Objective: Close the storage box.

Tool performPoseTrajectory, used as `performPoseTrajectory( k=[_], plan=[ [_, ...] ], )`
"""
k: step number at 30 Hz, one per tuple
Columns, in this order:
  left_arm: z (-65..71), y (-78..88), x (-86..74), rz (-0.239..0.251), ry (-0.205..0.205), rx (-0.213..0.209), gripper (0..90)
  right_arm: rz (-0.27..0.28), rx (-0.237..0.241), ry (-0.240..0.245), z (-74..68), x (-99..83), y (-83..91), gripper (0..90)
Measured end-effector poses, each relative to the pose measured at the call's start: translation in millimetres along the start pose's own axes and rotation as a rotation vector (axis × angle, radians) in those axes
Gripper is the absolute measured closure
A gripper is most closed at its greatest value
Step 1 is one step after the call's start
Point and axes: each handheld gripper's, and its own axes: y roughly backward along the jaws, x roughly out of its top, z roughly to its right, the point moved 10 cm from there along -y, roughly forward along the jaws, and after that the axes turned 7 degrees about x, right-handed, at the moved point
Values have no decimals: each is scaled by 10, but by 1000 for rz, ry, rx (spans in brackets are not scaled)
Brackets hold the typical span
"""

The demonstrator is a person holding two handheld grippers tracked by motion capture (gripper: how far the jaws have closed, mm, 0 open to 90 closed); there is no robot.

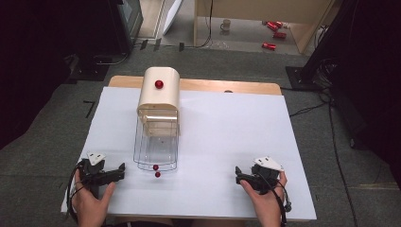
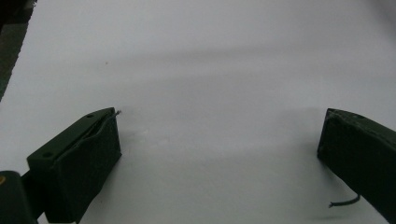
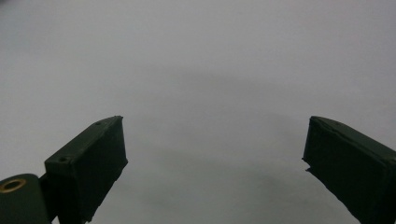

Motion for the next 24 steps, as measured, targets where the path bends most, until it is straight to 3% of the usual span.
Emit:
performPoseTrajectory(
  k=[24],
  plan=[
    [1, 0, 0, 0, 0, 0, 0, 12, 109, 66, -726, 92, -44, 55]
  ],
)
